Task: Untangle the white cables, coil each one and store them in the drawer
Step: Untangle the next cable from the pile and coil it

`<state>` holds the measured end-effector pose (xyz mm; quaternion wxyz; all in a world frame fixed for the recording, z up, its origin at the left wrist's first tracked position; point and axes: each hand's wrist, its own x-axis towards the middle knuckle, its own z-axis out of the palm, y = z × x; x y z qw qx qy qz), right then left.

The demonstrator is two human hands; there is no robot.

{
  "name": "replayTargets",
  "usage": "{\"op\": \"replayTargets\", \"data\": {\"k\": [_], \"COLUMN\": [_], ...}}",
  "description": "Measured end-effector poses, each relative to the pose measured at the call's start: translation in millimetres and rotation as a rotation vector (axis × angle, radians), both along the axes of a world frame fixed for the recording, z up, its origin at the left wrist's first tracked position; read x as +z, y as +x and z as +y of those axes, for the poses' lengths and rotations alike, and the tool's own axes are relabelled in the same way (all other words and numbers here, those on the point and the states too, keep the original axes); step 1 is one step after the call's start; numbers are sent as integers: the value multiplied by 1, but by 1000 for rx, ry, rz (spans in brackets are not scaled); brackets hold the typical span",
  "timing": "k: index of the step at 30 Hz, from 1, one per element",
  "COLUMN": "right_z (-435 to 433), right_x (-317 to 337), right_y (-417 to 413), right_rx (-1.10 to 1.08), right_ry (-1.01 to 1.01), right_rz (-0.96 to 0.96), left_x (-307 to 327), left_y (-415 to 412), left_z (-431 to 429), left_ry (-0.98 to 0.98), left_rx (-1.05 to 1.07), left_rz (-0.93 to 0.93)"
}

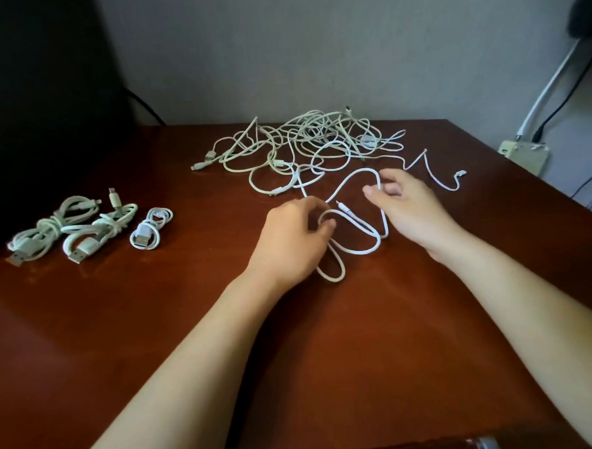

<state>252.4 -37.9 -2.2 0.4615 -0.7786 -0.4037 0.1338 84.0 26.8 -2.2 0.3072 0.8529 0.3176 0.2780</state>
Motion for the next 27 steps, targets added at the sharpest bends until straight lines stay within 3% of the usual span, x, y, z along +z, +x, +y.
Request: {"op": "replayTargets", "data": {"k": [4,10,16,23,27], "right_z": [3,-10,-15,-22,-20], "right_x": [4,17,13,19,17], "right_y": [-11,-40,-52,-58,-57], "right_rx": [78,282,512,576,447], "right_ry": [216,500,582,627,654], "right_rz": [-8,-264,-672,-757,-784], "left_x": [1,0,-1,-10,-5], "left_y": [-4,-3,-6,-11,-12], "left_z": [6,10,12,31,37], "left_ry": [7,-8,38,151,83], "left_rx": [65,109,102,216,333], "left_rz": [-86,-98,-113,-77,-270]}}
